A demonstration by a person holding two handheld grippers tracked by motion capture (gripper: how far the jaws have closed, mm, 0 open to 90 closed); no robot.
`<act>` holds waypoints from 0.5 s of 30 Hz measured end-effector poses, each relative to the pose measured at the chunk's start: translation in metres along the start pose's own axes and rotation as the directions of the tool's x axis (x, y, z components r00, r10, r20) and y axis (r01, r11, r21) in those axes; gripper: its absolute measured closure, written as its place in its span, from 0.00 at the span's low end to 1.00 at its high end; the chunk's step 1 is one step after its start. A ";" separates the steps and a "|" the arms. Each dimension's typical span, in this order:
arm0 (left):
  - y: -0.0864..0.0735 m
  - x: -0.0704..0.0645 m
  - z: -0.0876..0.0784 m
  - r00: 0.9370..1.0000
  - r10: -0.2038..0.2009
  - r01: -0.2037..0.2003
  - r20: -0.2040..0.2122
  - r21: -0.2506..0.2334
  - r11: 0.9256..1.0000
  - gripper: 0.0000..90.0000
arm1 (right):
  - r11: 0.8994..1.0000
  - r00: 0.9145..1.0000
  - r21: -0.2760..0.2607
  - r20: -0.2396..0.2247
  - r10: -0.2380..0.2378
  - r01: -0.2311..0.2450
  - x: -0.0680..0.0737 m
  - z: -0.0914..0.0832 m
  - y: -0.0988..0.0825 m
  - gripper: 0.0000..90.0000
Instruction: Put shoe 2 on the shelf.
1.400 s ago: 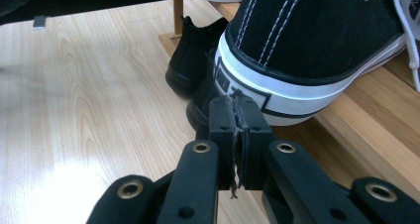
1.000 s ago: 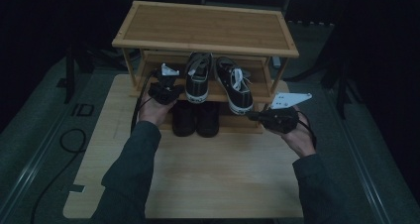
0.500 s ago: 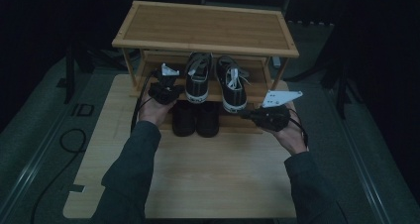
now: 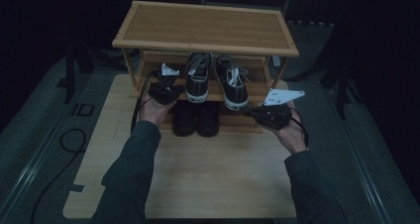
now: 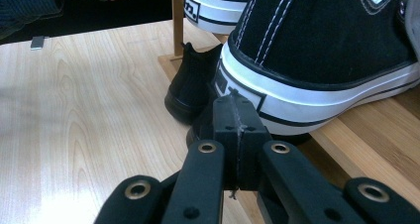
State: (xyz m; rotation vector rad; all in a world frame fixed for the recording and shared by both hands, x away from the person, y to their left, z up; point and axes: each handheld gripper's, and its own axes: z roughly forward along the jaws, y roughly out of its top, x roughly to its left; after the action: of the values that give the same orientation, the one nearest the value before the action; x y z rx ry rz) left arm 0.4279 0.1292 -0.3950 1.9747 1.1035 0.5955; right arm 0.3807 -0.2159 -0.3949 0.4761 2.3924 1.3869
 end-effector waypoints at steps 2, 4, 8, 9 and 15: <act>0.000 0.000 0.000 1.000 -0.001 0.001 0.002 -0.001 1.000 1.00 | 1.000 1.000 0.000 -0.001 -0.003 0.003 0.001 0.001 0.000 1.00; 0.000 0.000 0.000 1.000 -0.003 0.003 0.002 -0.003 1.000 1.00 | 1.000 1.000 0.002 -0.007 -0.001 0.001 0.001 0.003 0.000 1.00; 0.001 0.001 0.000 1.000 -0.009 0.009 0.000 0.001 1.000 1.00 | 1.000 1.000 0.011 -0.013 0.000 0.000 0.002 0.006 -0.001 1.00; 0.001 0.000 0.000 1.000 -0.011 0.011 -0.005 0.002 1.000 1.00 | 1.000 1.000 0.013 -0.011 0.000 0.000 0.003 0.007 -0.001 1.00; 0.002 -0.004 0.001 1.000 -0.010 0.010 -0.014 0.003 1.000 1.00 | 1.000 1.000 0.003 -0.014 0.006 -0.006 0.004 0.009 -0.003 1.00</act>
State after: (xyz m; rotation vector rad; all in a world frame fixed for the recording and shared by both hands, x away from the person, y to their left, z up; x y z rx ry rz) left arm 0.4278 0.1242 -0.3940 1.9693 1.1222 0.6035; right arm 0.3810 -0.2085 -0.4020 0.4760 2.4070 1.3937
